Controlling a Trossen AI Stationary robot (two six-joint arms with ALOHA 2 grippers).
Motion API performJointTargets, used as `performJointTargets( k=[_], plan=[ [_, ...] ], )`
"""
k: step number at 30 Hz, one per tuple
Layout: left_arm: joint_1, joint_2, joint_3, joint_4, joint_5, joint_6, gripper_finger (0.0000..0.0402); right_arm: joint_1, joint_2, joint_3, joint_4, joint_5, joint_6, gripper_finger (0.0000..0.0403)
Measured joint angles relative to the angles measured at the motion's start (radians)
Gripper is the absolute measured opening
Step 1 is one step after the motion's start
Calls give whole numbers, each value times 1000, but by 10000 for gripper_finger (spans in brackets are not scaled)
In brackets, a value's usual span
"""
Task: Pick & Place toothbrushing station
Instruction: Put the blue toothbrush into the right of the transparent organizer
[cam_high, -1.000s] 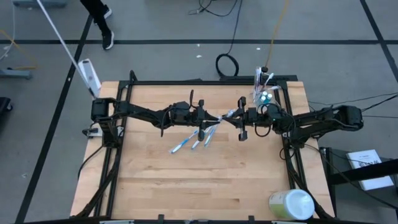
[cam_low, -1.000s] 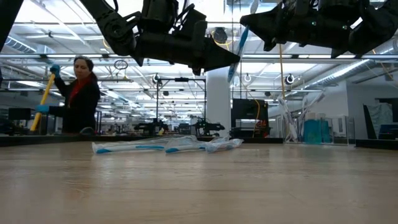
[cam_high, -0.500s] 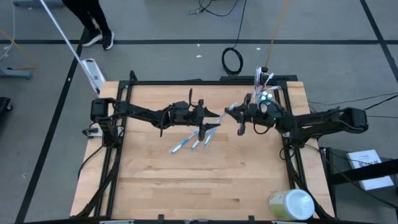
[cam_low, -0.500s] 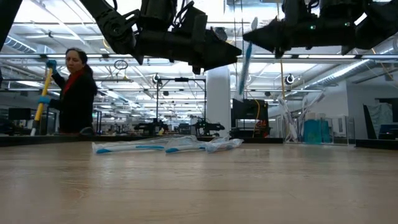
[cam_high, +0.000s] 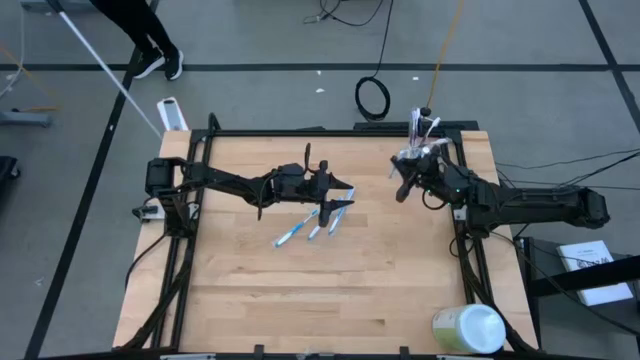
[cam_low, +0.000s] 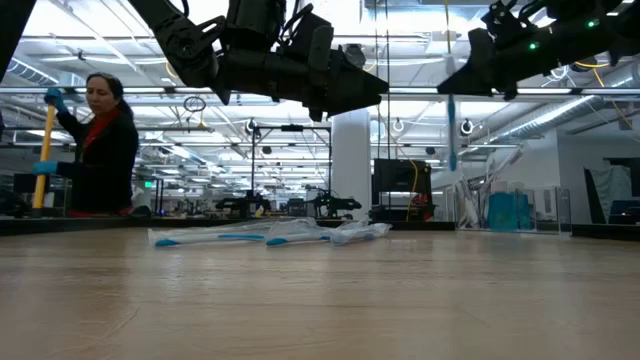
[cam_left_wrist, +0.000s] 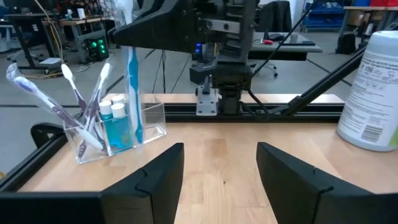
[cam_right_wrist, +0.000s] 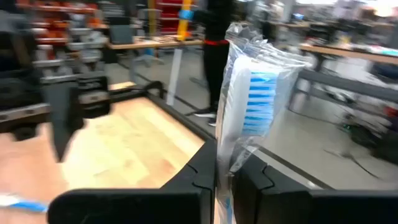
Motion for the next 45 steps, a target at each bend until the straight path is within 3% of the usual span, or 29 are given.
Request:
performJointTargets(
  k=[20,34,37,45],
  plan=[
    [0,0,0,-47,-2,26,209,0,-336,0,-495,334,161,15],
    [0,0,0,-67,-3,26,209,0,-549,0,-573,413,108,15],
    [0,0,0,-81,-3,26,209,0,-602,0,-612,470,108,15],
    [0,0,0,-80,-29,23,209,0,-629,0,-634,560,114,15]
  ],
)
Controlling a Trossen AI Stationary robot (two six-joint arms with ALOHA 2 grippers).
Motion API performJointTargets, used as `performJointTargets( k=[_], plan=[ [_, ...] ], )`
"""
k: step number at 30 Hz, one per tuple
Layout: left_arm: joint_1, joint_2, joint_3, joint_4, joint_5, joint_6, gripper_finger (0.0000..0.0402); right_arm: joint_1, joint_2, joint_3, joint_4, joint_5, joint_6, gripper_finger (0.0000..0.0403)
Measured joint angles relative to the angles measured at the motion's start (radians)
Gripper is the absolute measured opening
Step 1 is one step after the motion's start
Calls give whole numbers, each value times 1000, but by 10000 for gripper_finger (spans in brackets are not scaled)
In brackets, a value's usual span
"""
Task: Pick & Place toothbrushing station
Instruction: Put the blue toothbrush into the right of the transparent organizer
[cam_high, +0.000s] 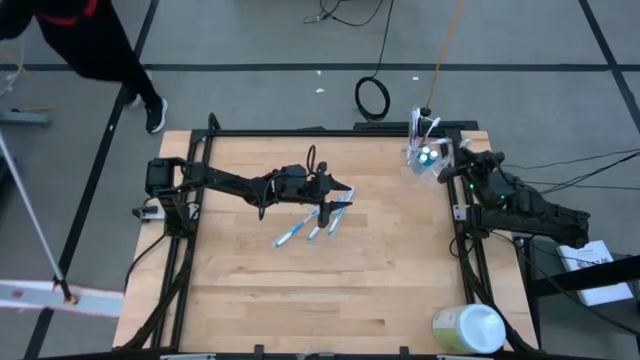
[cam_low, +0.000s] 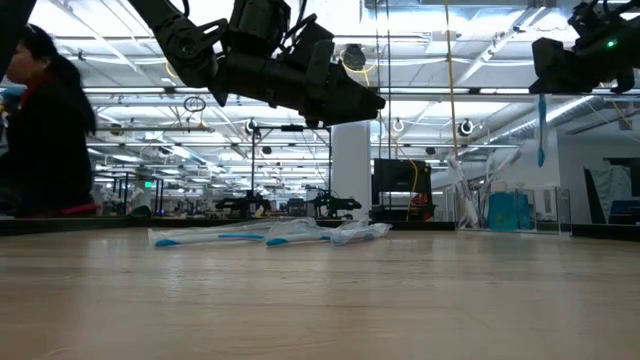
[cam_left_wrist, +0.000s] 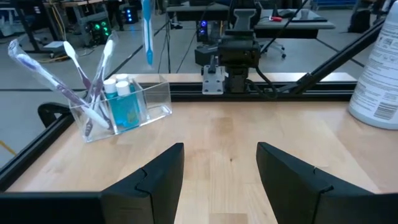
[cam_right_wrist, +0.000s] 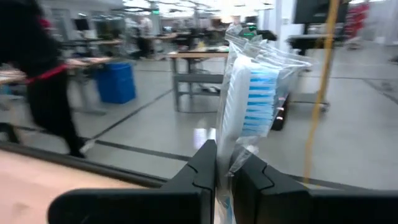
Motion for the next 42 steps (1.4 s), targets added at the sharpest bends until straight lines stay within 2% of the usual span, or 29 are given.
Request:
performJointTargets(
  k=[5,11,23,27,34,42],
  plan=[
    [0,0,0,0,0,1,209,-1,0,0,-47,85,41,15],
    [1,0,0,3,0,4,209,-1,0,-53,-51,83,117,15],
    [1,0,0,16,-1,4,209,-66,0,-210,195,82,79,15],
    [1,0,0,16,-1,4,209,-88,0,-262,236,81,124,15],
    [1,1,0,14,-1,0,209,-127,0,-312,256,79,175,15],
    [1,1,0,7,-1,0,209,-127,0,-314,239,28,207,15]
  ],
)
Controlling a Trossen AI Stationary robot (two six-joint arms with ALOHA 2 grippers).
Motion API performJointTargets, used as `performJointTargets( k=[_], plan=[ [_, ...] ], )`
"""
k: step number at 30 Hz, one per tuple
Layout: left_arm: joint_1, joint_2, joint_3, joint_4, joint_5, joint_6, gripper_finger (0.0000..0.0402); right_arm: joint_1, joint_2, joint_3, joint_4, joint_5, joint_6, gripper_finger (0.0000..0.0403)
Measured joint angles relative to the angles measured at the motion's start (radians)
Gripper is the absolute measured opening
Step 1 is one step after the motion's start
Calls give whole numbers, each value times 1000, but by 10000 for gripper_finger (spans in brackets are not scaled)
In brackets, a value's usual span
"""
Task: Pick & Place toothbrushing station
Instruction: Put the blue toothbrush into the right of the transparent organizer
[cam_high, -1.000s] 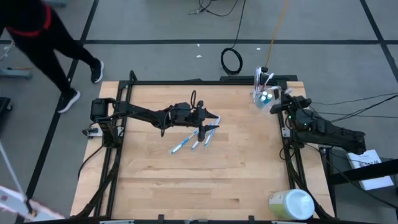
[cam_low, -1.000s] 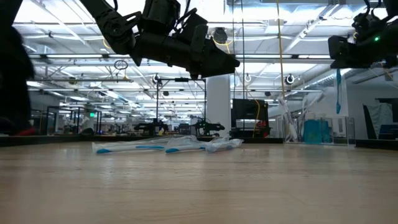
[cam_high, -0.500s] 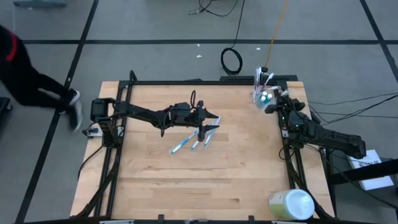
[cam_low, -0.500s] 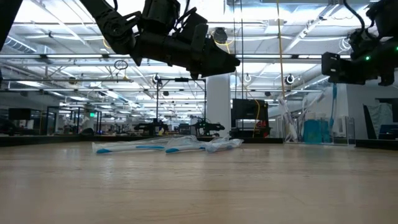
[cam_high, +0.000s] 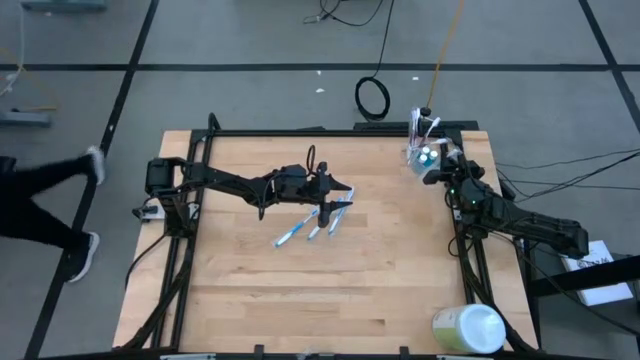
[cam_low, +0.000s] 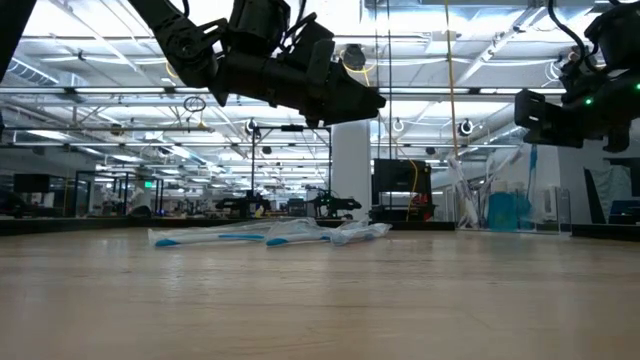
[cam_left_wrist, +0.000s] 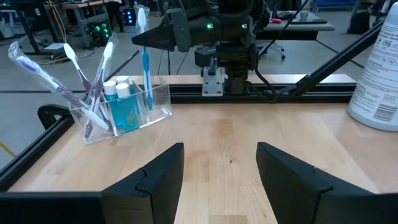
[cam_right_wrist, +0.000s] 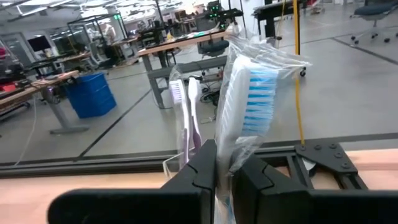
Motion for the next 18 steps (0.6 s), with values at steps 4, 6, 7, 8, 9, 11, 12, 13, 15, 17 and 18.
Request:
performJointTargets(
  k=[4,6,7,8,9,11,12,13,15,17,18],
  plan=[
    [0,0,0,0,0,0,209,0,0,0,-14,-9,27,15],
    [0,0,0,0,0,0,209,0,3,0,-16,-38,30,15],
    [0,0,0,0,0,0,209,0,6,0,-17,-55,30,15],
    [0,0,0,0,0,0,209,0,11,0,-17,-59,31,16],
    [0,0,0,0,0,0,209,0,17,0,-17,-62,29,16],
    [0,0,0,0,0,0,209,0,31,0,-19,-55,25,16],
    [0,0,0,0,0,0,209,0,37,0,-19,-52,19,16],
    [0,0,0,0,0,0,209,0,43,0,-19,-52,12,16],
    [0,0,0,0,0,0,209,0,54,0,-20,-52,1,17],
    [0,0,0,0,0,0,209,0,64,0,-21,-48,0,18],
    [0,0,0,0,0,0,209,0,69,0,-21,-46,0,18]
  ],
)
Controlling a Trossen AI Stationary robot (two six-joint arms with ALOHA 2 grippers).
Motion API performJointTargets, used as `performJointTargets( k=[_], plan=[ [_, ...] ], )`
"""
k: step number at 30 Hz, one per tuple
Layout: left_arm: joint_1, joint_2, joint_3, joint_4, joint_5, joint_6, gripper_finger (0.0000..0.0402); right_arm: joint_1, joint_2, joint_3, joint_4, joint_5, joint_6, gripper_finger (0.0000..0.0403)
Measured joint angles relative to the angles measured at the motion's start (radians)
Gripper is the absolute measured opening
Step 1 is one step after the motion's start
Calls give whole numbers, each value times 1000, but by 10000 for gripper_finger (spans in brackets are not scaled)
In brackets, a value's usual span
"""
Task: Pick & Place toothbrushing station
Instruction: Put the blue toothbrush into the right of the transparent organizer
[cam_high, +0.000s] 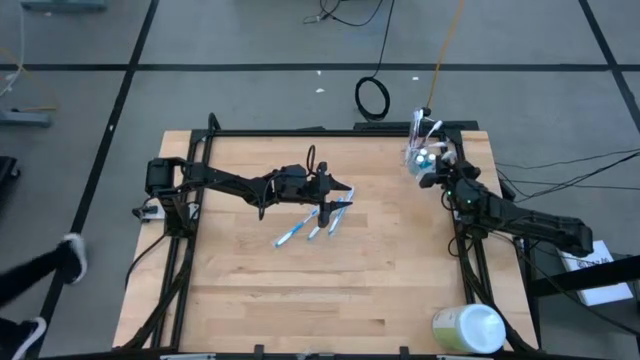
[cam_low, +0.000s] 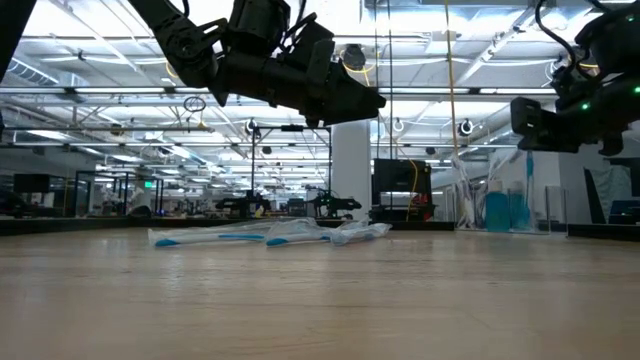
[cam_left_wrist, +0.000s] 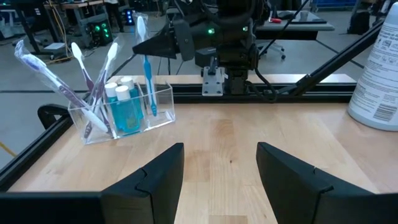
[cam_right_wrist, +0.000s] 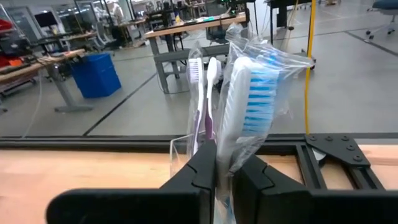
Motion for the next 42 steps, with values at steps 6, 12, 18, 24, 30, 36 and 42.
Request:
performJointTargets(
  k=[6,12,18,24,30,36,42],
  plan=[
    [0,0,0,0,0,0,209,0,39,0,-13,25,19,18],
    [0,0,0,-1,0,0,209,-14,73,0,-26,45,78,15],
    [0,0,0,-1,0,0,209,-55,109,1,-67,31,117,15],
    [0,0,0,-2,0,0,209,-85,129,0,-69,21,118,17],
    [0,0,0,-3,0,0,209,-84,130,0,-52,16,90,34],
    [0,0,0,-3,0,0,209,-84,130,0,-51,17,74,69],
    [0,0,0,-3,0,0,209,-84,130,-1,-39,19,43,107]
  ],
)
